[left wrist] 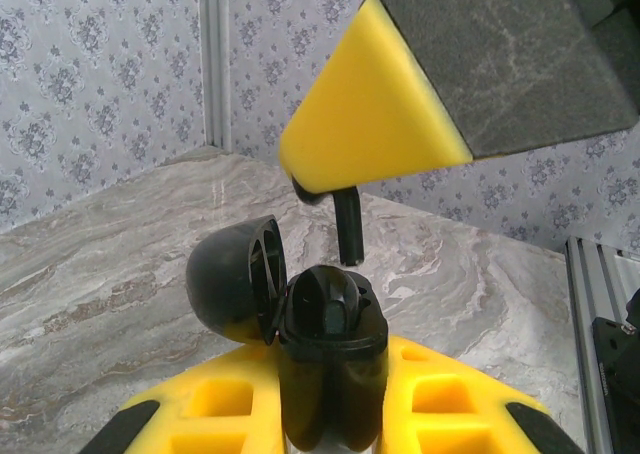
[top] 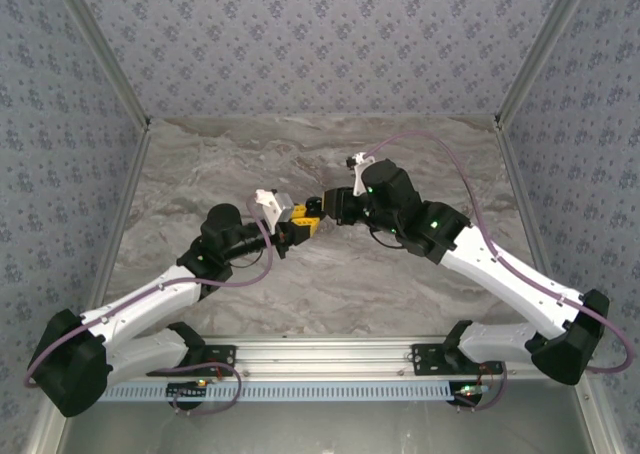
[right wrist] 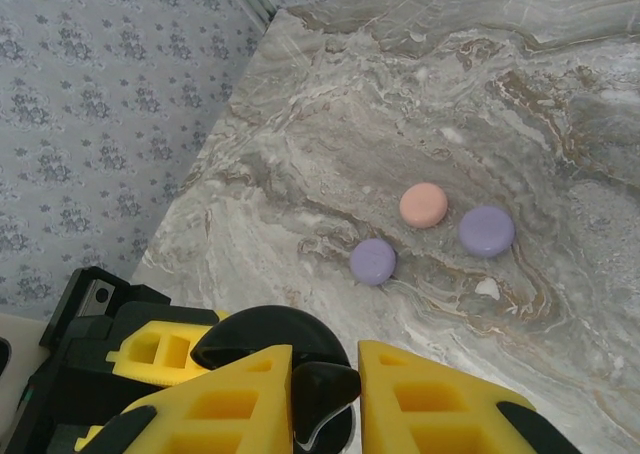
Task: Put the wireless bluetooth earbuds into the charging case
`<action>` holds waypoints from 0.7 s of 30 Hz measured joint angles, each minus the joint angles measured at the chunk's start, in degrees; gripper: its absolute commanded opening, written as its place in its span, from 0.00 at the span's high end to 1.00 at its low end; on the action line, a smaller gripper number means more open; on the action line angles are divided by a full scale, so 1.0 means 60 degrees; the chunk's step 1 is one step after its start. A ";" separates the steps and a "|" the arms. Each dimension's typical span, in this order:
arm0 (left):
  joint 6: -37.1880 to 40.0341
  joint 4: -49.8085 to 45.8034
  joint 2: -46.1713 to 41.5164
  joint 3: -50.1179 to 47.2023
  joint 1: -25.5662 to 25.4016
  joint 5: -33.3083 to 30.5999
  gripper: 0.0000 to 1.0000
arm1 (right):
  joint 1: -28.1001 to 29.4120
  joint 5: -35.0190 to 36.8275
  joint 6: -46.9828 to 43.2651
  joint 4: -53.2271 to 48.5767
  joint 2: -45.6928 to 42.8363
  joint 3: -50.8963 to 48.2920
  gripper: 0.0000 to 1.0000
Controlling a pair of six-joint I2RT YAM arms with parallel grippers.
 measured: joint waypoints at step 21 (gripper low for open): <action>-0.0004 -0.0098 0.0000 0.0004 0.0000 0.0109 1.00 | 0.0291 0.0036 0.0011 -0.0004 0.0084 -0.0066 0.77</action>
